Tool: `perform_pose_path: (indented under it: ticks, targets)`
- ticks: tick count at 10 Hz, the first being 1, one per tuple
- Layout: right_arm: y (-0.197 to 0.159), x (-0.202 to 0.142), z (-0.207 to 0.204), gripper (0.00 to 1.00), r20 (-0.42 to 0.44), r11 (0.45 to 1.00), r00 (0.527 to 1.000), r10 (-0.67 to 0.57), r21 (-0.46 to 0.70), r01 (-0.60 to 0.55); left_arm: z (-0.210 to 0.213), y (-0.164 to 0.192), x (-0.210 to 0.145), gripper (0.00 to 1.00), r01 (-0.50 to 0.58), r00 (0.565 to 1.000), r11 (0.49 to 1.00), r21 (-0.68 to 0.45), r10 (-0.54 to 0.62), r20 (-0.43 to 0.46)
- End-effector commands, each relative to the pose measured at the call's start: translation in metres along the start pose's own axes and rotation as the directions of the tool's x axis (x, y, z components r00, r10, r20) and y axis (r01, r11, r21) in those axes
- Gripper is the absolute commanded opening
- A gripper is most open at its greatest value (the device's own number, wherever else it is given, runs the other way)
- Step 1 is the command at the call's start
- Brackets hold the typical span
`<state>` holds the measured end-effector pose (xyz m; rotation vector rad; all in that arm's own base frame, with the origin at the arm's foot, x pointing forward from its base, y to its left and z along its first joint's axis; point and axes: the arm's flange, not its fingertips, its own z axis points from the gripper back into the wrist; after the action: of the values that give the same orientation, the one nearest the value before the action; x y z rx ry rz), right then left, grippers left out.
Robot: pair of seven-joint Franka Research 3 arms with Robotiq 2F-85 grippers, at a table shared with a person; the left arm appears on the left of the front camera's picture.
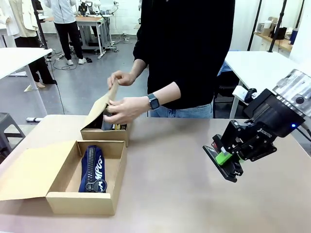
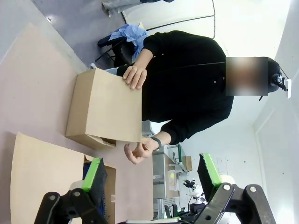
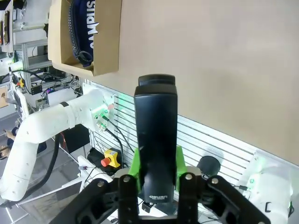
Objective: Place items inside the box.
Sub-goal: Pick up a Pencil pouch or Stapler and place it inside the Mailer Box closest to the robot.
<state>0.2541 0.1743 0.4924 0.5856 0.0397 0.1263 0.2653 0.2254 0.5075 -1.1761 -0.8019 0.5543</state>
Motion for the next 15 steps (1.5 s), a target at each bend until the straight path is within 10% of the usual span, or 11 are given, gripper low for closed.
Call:
perform_pose_path:
  ticks: [1, 15]
  targets:
    - [-0.002, -0.0013, 0.0029, 0.32, -0.003, 1.0, 1.0, 0.0, 0.011, 0.0, -0.0018, 0.0022, -0.003, 1.0, 0.018, 1.0, 0.999, -0.03, -0.018, 0.012]
    - [-0.002, -0.0013, 0.0029, 0.32, -0.003, 1.0, 1.0, 0.0, 0.011, 0.0, -0.0018, 0.0022, -0.003, 1.0, 0.018, 1.0, 0.999, -0.03, -0.018, 0.012]
